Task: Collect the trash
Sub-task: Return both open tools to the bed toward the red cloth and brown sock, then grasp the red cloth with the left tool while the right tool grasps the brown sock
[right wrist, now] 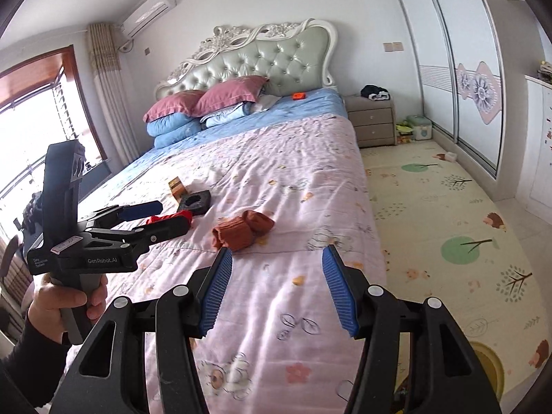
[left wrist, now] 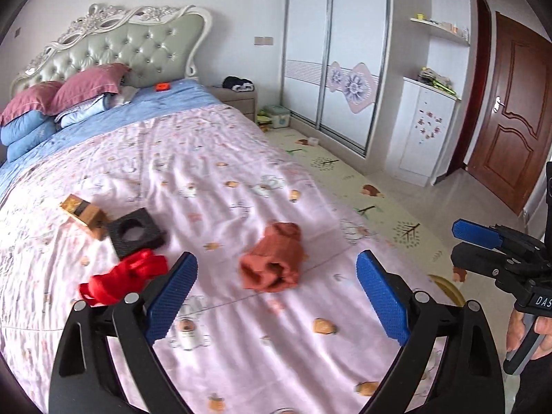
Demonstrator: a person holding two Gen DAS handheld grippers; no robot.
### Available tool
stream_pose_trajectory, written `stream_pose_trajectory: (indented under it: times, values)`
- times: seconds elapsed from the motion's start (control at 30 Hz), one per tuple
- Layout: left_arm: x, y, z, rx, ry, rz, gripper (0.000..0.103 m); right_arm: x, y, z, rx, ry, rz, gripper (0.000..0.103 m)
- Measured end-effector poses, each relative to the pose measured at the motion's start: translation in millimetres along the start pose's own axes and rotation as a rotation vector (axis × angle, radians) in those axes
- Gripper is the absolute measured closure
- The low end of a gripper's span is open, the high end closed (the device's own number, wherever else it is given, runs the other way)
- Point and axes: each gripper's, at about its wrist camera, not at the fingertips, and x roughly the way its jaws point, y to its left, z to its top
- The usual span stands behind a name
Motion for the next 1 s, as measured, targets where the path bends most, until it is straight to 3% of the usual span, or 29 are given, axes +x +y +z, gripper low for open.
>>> stream_pose_trajectory:
  times: [0.33, 0.73, 0.8, 0.87, 1.0]
  values:
    - [2.2, 90.8, -12.8, -0.044, 0.028, 0.121, 0.009, 64.0, 48.2, 11.9, -0.039, 0.073, 0.069, 0.048]
    - [51.8, 125.5, -25.0, -0.085, 0.115, 0.122, 0.009, 107.1, 41.9, 12.0, 0.016, 0.166, 0.064, 0.046]
    - [55.2, 129.0, -25.5, -0.094, 0.116, 0.118, 0.014, 111.1, 41.8, 11.6, 0.016, 0.179, 0.061, 0.046]
    - [58.8, 134.2, -27.0, -0.114, 0.125, 0.136, 0.034, 113.8, 43.3, 11.3, 0.013, 0.190, 0.067, 0.043]
    - [58.8, 147.5, -32.1, -0.180, 0.124, 0.121, 0.052, 116.5, 49.7, 10.9, -0.013, 0.202, 0.066, 0.041]
